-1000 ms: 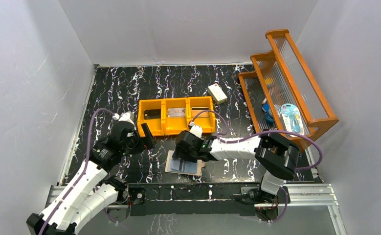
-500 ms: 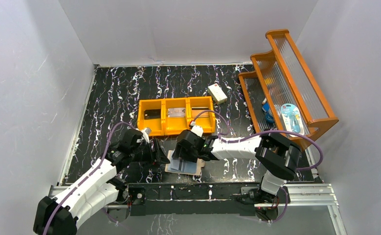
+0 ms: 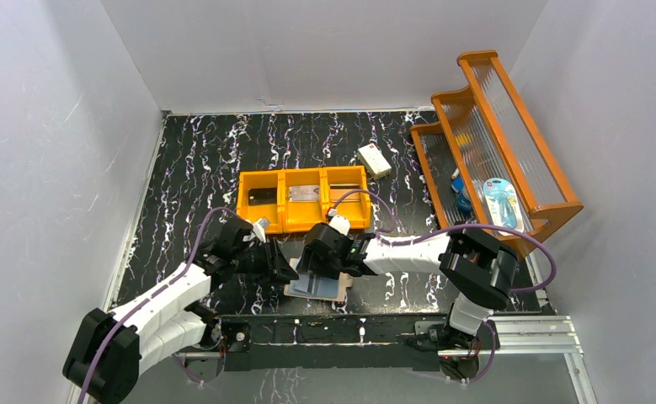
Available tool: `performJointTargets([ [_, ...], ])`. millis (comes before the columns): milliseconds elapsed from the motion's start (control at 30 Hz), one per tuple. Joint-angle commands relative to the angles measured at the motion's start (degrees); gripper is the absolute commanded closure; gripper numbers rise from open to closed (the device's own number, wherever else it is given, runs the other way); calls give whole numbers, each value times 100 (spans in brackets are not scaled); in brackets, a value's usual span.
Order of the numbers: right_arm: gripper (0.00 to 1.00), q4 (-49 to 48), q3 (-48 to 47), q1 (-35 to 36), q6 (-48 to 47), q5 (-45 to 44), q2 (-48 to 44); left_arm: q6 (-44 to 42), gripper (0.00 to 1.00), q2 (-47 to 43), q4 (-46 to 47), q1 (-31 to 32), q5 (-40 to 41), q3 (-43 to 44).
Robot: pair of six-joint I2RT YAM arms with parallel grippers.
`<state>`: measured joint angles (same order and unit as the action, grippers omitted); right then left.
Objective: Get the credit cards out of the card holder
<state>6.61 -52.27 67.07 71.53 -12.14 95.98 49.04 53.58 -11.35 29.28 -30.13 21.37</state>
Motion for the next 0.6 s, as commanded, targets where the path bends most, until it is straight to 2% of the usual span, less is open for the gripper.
performJointTargets([
  [0, 40, 68, 225, 78, 155, 370, 254, -77, 64, 256, 274, 59, -256, -24],
  [367, 39, 31, 244, 69, 155, 400, 245, 33, 69, 620, 803, 235, -126, -158],
  [567, 39, 15, 240, 67, 134, 434, 239, 18, 87, 953, 989, 348, -63, -129],
])
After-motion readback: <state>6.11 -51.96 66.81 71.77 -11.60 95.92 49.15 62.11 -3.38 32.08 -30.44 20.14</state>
